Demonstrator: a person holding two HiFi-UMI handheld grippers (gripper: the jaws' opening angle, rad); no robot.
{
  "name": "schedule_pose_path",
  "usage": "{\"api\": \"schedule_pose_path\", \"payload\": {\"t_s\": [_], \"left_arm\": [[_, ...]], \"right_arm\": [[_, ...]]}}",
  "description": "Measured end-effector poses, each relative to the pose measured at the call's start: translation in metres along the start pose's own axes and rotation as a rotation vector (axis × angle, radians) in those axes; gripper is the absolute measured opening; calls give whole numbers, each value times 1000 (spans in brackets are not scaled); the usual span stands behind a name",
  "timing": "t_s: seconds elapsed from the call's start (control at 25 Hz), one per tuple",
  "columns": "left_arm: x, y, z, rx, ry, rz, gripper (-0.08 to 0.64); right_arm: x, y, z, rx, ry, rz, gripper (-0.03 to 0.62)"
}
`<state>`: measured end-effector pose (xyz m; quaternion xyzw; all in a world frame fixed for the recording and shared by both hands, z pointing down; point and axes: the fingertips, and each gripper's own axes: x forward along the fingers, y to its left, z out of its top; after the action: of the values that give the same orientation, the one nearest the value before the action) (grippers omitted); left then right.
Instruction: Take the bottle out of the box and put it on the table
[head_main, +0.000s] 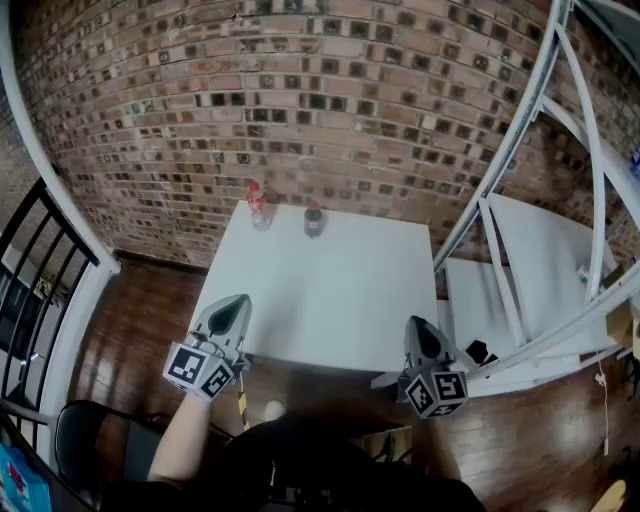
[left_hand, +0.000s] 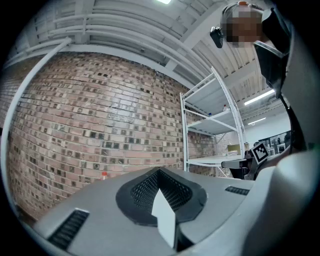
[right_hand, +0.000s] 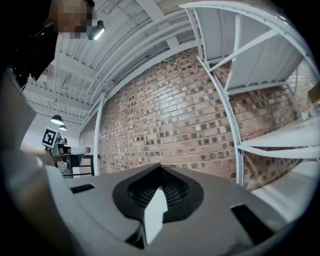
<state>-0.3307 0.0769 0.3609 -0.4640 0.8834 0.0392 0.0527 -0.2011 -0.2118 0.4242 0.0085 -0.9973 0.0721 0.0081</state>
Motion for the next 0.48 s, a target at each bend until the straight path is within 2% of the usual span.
{"api": "schedule_pose_path", "payload": {"t_s": [0.16, 0.28, 0.48], "left_arm": [[29, -37, -5, -35, -31, -46, 0], [43, -58, -3, -31, -70, -84, 1], [78, -99, -15, -81, -90, -208, 2]], "right_arm": [[-31, -42, 7, -24, 0, -63, 3], [-62, -65, 2, -11, -3, -128, 3], [-136, -94, 4, 24, -36, -313, 3]]}}
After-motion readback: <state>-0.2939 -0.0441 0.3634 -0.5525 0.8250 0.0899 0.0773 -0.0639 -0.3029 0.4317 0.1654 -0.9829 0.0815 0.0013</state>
